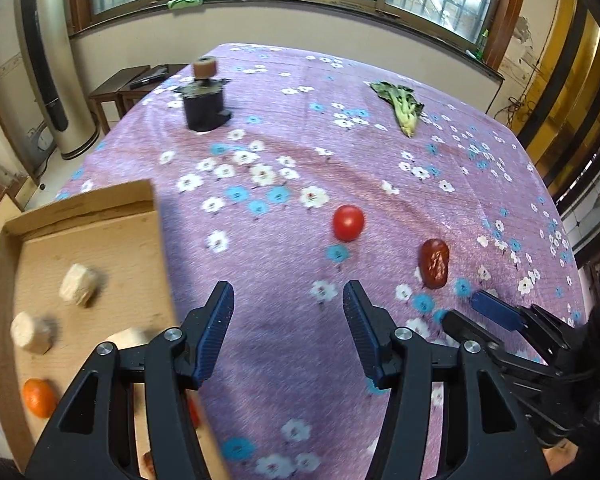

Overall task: Organize fruits
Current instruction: 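Move both tools back toward the red tomato and the date on the tablecloth, then grasp the red tomato with the left tool while the right tool grasps the date, then carry the tomato with the left tool while the right tool carries the date to the tray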

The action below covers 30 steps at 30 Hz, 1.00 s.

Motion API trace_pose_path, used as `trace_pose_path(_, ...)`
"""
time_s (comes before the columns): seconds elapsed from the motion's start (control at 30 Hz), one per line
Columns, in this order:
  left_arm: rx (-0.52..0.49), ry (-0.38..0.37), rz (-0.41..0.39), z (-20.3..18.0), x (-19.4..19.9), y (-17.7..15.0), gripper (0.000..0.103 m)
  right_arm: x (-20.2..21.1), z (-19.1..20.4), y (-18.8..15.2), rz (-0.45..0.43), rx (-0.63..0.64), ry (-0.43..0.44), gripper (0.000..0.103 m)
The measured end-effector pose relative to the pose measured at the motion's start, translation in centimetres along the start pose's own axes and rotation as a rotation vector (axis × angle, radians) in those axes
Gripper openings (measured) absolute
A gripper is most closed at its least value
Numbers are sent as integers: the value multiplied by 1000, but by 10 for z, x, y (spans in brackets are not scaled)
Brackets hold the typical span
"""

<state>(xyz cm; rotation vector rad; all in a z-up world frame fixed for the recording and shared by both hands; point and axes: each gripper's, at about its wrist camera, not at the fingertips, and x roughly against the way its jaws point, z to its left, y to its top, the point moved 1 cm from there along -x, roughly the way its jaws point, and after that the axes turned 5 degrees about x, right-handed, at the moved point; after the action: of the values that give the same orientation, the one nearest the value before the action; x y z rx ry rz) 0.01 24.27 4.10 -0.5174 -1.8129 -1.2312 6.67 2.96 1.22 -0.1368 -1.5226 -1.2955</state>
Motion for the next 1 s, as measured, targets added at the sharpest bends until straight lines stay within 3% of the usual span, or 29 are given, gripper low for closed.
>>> trace_pose_path(0.27,6,-39,55,-21,-41,15,56,-47,0,24,40,42,-111,49)
trace_pose_path(0.3,10,-38,69,-23,-49,16,55,-52,-1,24,46,38,-113,44)
trace_pose_path(0.33,13,-41,76,-24,-54,18,55,-53,-2,23,48,35,-117,31)
trace_pose_path(0.57,-4,-29,115,-44,-95,30,55,-23,-21,12,-12,-31,-85,31)
trace_pose_path(0.63,-28,-23,95,-51,-98,33,55,-9,-26,6,-31,-59,-64,31)
trace_pose_path(0.67,-37,-17,83,-54,-99,33,52,-3,-28,3,-40,-71,-50,31)
trace_pose_path(0.73,-48,-12,73,-57,-99,34,33,8,-29,-2,-51,-88,-29,30)
trace_pose_path(0.77,-53,-10,69,-57,-99,34,29,11,-28,-4,-55,-93,-24,31)
trace_pose_path(1.0,-45,-43,80,-53,-85,18,27,27,-26,-10,-77,-109,0,30)
